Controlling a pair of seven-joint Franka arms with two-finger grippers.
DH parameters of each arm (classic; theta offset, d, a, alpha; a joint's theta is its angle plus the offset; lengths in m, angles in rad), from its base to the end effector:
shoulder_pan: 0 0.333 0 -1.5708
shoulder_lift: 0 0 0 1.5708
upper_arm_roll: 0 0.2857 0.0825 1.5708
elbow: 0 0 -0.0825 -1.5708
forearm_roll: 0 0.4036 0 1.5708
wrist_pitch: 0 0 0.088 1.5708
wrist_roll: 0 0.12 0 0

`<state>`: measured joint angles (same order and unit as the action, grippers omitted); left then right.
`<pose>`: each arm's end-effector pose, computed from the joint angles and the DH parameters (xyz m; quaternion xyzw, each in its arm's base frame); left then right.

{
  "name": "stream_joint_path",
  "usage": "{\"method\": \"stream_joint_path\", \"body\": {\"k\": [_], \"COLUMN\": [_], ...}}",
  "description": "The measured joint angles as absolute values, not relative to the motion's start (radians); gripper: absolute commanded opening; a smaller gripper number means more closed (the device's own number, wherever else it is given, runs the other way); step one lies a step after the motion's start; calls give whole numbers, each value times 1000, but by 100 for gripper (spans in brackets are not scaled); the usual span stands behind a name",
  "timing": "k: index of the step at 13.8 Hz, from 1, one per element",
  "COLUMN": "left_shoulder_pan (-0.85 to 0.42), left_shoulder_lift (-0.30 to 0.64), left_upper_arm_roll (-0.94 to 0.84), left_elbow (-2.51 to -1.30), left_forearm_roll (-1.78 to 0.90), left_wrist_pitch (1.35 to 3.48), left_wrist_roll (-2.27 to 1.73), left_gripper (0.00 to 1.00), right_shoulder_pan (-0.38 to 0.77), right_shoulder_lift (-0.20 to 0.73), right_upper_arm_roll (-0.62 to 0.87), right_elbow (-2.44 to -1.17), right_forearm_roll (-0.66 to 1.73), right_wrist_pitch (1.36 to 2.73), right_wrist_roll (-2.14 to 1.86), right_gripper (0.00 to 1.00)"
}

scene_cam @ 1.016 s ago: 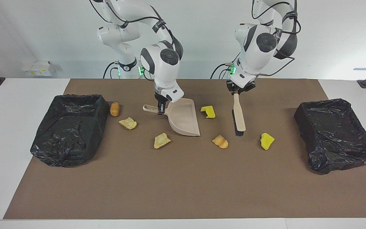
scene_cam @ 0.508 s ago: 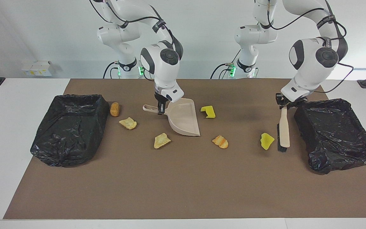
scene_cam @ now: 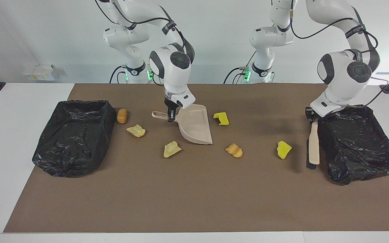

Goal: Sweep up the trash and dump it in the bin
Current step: 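Move the brush with the left gripper to the far yellow sponge, then sweep the sponge and bread toward the dustpan with the left gripper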

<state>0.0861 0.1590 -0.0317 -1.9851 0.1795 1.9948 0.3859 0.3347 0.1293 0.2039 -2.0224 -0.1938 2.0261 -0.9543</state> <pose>0.5787 0.0448 0.3216 -0.9727 0.2062 0.0890 0.0582 0.5002 0.2825 0.3253 0.6976 0.7104 -0.0739 0.0571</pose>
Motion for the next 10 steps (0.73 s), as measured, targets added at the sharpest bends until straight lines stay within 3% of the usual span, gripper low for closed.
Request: {"method": "stream_joint_path", "body": {"k": [4,10], "left_shoulder_pan": [57,-84], "left_shoulder_lift": [164,161], "left_upper_arm_roll": [-53,-63], "left_elbow": [-1990,-2002], "left_forearm_roll": [180,179], "left_wrist_pitch": [1990,1950], "left_wrist_roll": [394,393], "left_gripper": [0,0], "right_shoulder_pan": [341,346], "right_shoulder_lift": [125,124], "right_upper_arm_roll": [204,204], "right_elbow": [-2024,-2026], "right_forearm_roll": [-194,-194], "right_wrist_pitch": [2016,2013], "right_wrist_roll": [-896,-879], "right_gripper": [0,0]}}
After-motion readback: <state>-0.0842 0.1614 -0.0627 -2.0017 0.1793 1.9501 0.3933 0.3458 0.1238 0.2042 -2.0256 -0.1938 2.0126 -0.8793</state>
